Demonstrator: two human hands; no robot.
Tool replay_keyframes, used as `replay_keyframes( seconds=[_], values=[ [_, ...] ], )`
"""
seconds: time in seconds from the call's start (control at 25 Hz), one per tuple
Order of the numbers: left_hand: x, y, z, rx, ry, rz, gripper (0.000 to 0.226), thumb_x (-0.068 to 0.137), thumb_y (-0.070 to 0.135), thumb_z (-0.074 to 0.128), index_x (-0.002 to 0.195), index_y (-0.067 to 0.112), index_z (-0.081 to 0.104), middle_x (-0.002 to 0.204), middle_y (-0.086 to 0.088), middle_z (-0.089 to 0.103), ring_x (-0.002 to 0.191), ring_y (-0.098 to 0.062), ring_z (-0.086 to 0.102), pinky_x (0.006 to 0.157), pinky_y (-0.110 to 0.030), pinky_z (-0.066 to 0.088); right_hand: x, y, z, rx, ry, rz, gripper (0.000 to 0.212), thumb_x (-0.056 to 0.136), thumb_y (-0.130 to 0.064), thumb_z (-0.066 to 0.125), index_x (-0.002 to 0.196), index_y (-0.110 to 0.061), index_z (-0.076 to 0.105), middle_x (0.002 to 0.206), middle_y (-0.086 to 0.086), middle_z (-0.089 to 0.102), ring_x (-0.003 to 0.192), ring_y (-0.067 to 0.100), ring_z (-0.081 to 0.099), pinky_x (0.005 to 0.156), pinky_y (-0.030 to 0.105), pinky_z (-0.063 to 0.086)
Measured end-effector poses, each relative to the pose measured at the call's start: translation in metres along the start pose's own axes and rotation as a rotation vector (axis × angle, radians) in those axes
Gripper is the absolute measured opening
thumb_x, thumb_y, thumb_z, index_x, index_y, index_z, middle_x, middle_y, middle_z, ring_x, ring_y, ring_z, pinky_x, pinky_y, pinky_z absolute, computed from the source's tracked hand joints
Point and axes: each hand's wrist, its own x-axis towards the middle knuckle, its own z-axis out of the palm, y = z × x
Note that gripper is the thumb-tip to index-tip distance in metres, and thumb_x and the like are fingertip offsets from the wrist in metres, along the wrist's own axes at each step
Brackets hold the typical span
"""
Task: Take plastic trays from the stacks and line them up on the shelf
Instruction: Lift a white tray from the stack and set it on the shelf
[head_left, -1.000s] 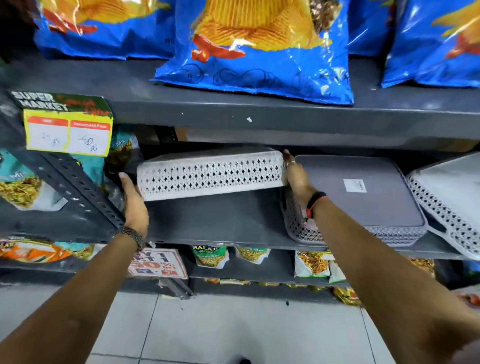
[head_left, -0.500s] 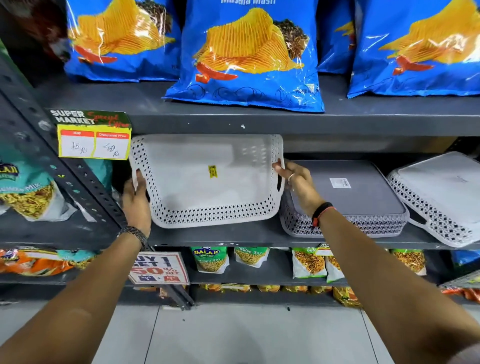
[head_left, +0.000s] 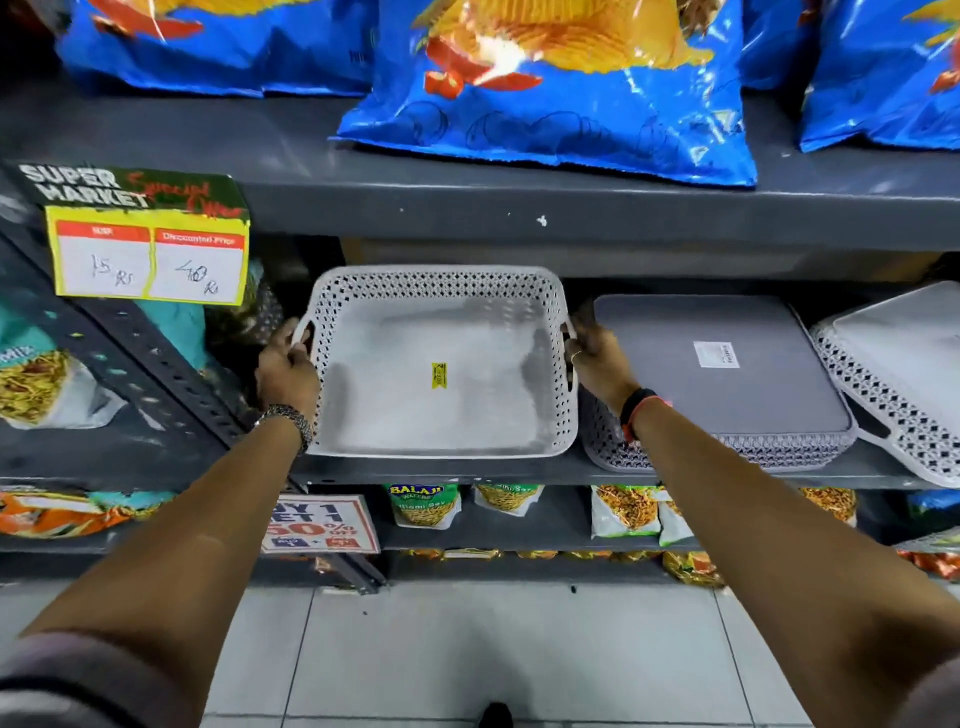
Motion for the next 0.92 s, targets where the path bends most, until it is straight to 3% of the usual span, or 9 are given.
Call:
replay_keyframes(
  seconds=[0.24, 0.36, 0.56, 0.72, 0.8, 0.84, 0.92],
  values=[
    [0.013, -0.011, 0.011, 0.074, -0.074, -0.026, 0.038, 0.096, 0.02, 0.039, 0.13, 0.017, 0.053, 0.132, -0.017, 0.058, 0.122, -0.035, 0.053, 0.102, -0.039, 0.041, 0.011, 0.016, 0.013, -0.165, -0.004, 0.095, 0.02, 0.09, -0.002, 0.036, 0.098, -0.005, 0.055, 0.082, 0.014, 0.052, 0.077, 0.025, 0.047, 0.066, 0.032, 0.033],
    [0.011, -0.009, 0.013, 0.093, -0.054, -0.055, 0.038, 0.096, 0.019, 0.037, 0.13, 0.019, 0.054, 0.134, -0.018, 0.056, 0.123, -0.036, 0.052, 0.101, -0.04, 0.041, 0.012, 0.013, 0.013, -0.192, -0.011, 0.082, 0.026, 0.093, -0.003, 0.036, 0.113, -0.001, 0.052, 0.101, 0.023, 0.062, 0.095, 0.037, 0.056, 0.074, 0.033, 0.038],
    [0.01, -0.01, 0.01, 0.144, -0.068, -0.03, 0.037, 0.096, 0.02, 0.037, 0.13, 0.016, 0.054, 0.13, -0.022, 0.058, 0.12, -0.041, 0.052, 0.099, -0.042, 0.042, 0.014, 0.007, 0.01, -0.281, -0.101, 0.087, 0.02, 0.095, -0.008, 0.034, 0.106, 0.0, 0.048, 0.092, 0.023, 0.057, 0.088, 0.035, 0.056, 0.068, 0.03, 0.032],
    [-0.001, 0.012, 0.013, 0.138, 0.042, -0.009, 0.04, 0.095, 0.017, 0.033, 0.132, 0.02, 0.049, 0.131, -0.018, 0.058, 0.117, -0.039, 0.054, 0.096, -0.041, 0.044, 0.012, 0.002, -0.016, -0.203, -0.05, 0.096, 0.033, 0.093, -0.008, 0.04, 0.123, 0.004, 0.047, 0.117, 0.028, 0.06, 0.107, 0.043, 0.056, 0.085, 0.042, 0.044],
    [-0.014, 0.032, 0.024, 0.039, 0.034, 0.117, 0.042, 0.094, 0.01, 0.034, 0.133, 0.016, 0.048, 0.134, -0.014, 0.056, 0.121, -0.029, 0.054, 0.098, -0.027, 0.04, 0.009, 0.009, -0.046, -0.125, 0.051, 0.117, 0.033, 0.085, -0.004, 0.042, 0.115, 0.004, 0.054, 0.108, 0.025, 0.065, 0.101, 0.042, 0.06, 0.084, 0.045, 0.046],
    [-0.024, 0.044, 0.033, -0.017, -0.001, 0.194, 0.043, 0.093, 0.005, 0.034, 0.132, 0.011, 0.049, 0.132, -0.013, 0.056, 0.119, -0.016, 0.056, 0.096, -0.015, 0.036, 0.005, 0.017, -0.064, -0.106, 0.112, 0.122, 0.032, 0.083, -0.002, 0.042, 0.11, 0.004, 0.057, 0.103, 0.022, 0.066, 0.095, 0.036, 0.061, 0.082, 0.046, 0.047],
    [-0.047, 0.071, 0.057, -0.126, -0.096, 0.301, 0.044, 0.09, -0.004, 0.034, 0.128, 0.004, 0.052, 0.116, -0.01, 0.059, 0.096, 0.016, 0.055, 0.083, 0.003, 0.031, -0.006, 0.035, -0.103, -0.101, 0.202, 0.137, 0.029, 0.084, -0.001, 0.044, 0.109, 0.001, 0.06, 0.103, 0.017, 0.066, 0.089, 0.021, 0.055, 0.081, 0.04, 0.046]
  ],
)
